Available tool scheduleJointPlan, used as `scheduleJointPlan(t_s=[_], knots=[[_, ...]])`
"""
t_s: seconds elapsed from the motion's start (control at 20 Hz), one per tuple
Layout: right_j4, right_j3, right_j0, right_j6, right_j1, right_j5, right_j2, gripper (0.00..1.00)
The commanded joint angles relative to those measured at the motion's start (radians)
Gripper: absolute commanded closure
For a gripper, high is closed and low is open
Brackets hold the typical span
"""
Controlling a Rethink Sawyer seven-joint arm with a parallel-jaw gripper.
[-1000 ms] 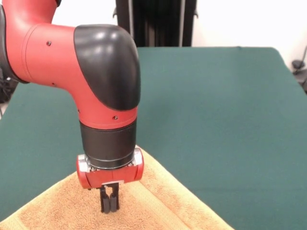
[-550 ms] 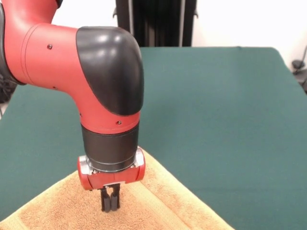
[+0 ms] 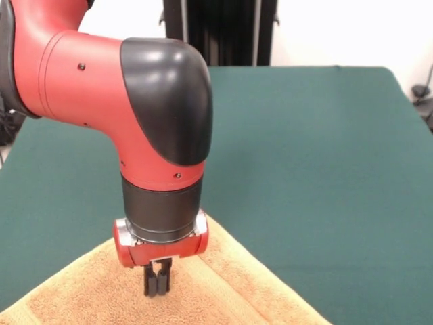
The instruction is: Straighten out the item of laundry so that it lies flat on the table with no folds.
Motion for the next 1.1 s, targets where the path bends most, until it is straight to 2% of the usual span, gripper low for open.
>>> scheduleJointPlan(t_s=[0.05, 0.25, 0.45, 0.55, 1.1], knots=[[-0.092, 0.200, 0.033, 0.051, 0.088, 0.216, -0.012, 1.00], [-0.096, 0.205, 0.047, 0.034, 0.079, 0.300, -0.041, 1.00], [-0.119, 0.179, 0.052, -0.048, 0.074, 0.467, -0.077, 1.00], [-0.129, 0.178, 0.051, -0.079, 0.072, 0.509, -0.085, 1.00], [-0.173, 0.175, 0.035, -0.082, 0.101, 0.467, -0.062, 1.00]])
